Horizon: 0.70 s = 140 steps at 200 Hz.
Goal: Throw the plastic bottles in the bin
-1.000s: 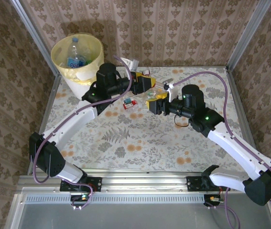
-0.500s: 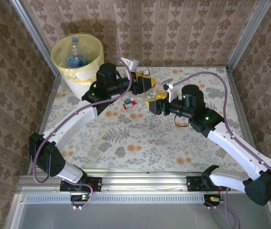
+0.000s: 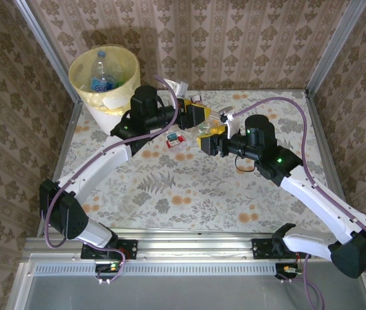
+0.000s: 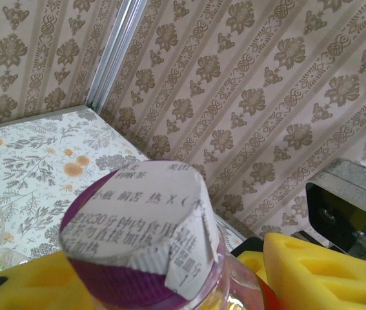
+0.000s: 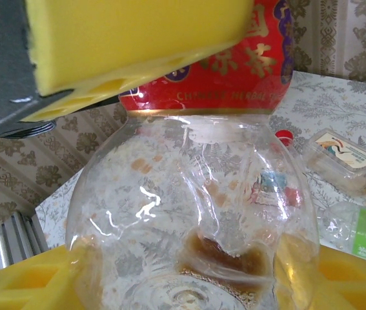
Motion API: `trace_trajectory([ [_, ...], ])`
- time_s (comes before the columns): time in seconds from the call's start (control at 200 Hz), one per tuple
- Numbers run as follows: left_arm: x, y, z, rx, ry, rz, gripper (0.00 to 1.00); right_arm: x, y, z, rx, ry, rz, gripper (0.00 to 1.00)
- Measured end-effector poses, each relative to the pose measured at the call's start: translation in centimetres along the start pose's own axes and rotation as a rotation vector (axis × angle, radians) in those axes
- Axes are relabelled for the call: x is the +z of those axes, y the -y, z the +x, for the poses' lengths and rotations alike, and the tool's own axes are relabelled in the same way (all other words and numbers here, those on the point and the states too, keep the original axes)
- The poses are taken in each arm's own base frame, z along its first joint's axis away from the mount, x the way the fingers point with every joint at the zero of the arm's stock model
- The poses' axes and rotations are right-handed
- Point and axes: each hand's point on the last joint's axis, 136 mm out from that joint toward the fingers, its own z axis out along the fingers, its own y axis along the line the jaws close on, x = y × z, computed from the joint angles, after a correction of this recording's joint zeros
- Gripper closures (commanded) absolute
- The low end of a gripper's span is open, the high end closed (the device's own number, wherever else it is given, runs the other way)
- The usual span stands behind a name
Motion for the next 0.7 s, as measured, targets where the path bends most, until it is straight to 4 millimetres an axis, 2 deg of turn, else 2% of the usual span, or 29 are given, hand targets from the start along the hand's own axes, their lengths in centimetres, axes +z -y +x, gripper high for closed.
trace_trajectory([
  [0.195, 0.01, 0.04, 0.02, -0.004, -0.001, 0.002, 0.61, 0.02, 0.00, 0.01, -0.001, 0.000, 0.003, 0.51],
  [0.33, 0.00, 0.03, 0.00, -0.004, 0.000, 0.002, 0.66, 0.02, 0.02, 0.01, -0.002, 0.001, 0.005, 0.41],
  [0.435, 0.00, 0.02, 0.01, -0.004, -0.001, 0.001, 0.75, 0.03, 0.03, 0.01, -0.002, 0.001, 0.007, 0.33],
  [0.7, -0.20, -0.21, -0.18, -0.005, 0.003, -0.002, 0.83, 0.05, 0.16, 0.02, -0.012, 0.002, 0.017, 0.16],
])
